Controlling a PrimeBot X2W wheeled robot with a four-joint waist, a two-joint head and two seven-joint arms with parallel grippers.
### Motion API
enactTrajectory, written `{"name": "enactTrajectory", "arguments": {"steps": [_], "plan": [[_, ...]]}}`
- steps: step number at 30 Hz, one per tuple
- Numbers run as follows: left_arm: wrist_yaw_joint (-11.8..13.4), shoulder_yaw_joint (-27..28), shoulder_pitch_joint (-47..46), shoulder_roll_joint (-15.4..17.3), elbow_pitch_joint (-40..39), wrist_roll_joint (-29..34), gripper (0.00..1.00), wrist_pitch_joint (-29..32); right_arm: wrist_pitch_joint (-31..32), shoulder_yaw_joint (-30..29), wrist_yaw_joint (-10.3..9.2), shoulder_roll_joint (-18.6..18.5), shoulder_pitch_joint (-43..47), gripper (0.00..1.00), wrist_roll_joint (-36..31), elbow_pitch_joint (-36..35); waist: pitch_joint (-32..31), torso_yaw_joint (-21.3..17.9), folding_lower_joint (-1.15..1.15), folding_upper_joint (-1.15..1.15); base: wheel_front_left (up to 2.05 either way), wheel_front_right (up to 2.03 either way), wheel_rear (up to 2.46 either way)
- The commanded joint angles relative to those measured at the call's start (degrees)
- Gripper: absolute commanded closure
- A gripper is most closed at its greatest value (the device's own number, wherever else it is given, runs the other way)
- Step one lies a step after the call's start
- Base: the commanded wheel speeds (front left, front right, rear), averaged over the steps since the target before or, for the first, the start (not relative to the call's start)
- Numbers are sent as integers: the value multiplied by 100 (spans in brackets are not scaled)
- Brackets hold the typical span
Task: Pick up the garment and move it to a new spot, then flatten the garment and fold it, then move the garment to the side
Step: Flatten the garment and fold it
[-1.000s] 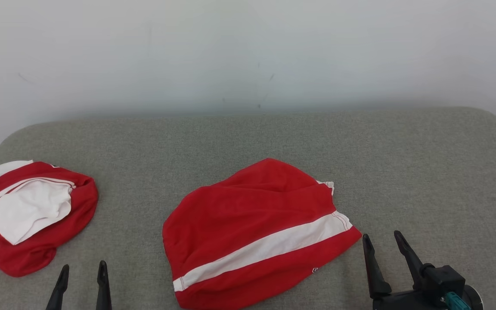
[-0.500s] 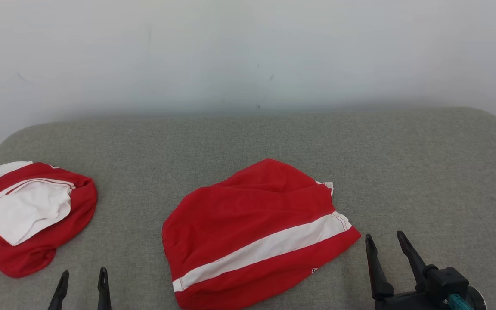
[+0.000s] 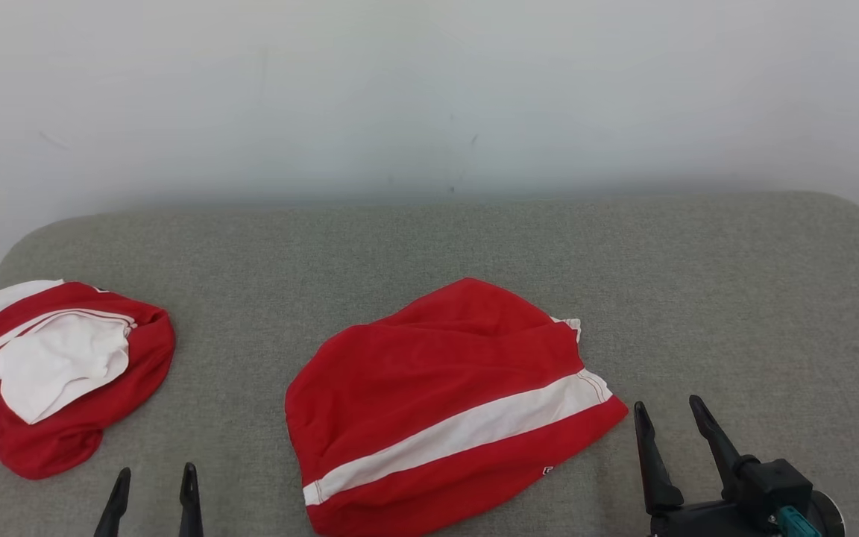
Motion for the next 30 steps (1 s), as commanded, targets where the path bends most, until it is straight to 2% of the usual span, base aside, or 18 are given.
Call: {"name": "enactTrajectory", "arguments": {"steps": [1, 7, 15, 20, 24, 25, 30], "plan": [[-46, -47, -71, -19, 38, -39, 0, -19, 30, 13, -10, -15, -70, 0, -53, -2, 5, 30, 0, 0, 0, 0, 0], [-191, -283, -296, 34, 250, -153, 0, -19, 148, 103, -10, -156, -257, 0, -90, 54, 36, 103, 0, 0, 0, 0, 0], [-327, -1027, -608, 46, 983, -534, 0, 222, 331, 288, -10, -525, -851, 0, 34, 564, 240, 175, 0, 0, 0, 0, 0], [-334, -1638, -901, 107, 1454, -1107, 0, 259, 380, 458, -11, -726, -1303, 0, 124, 1143, 431, 214, 0, 0, 0, 0, 0], [-335, -2181, -1182, 313, 1659, -1696, 0, 292, 439, 644, -11, -828, -1623, 0, 215, 1657, 564, 254, 0, 0, 0, 0, 0], [-331, -2422, -1314, 406, 1723, -2015, 0, 326, 405, 793, -11, -867, -1786, 0, 271, 1910, 613, 272, 0, 0, 0, 0, 0], [-331, -2881, -1608, 648, 1863, -2650, 0, 453, 432, 1202, -11, -900, -2158, 0, 458, 2608, 691, 301, 0, 0, 0, 0, 0]]}}
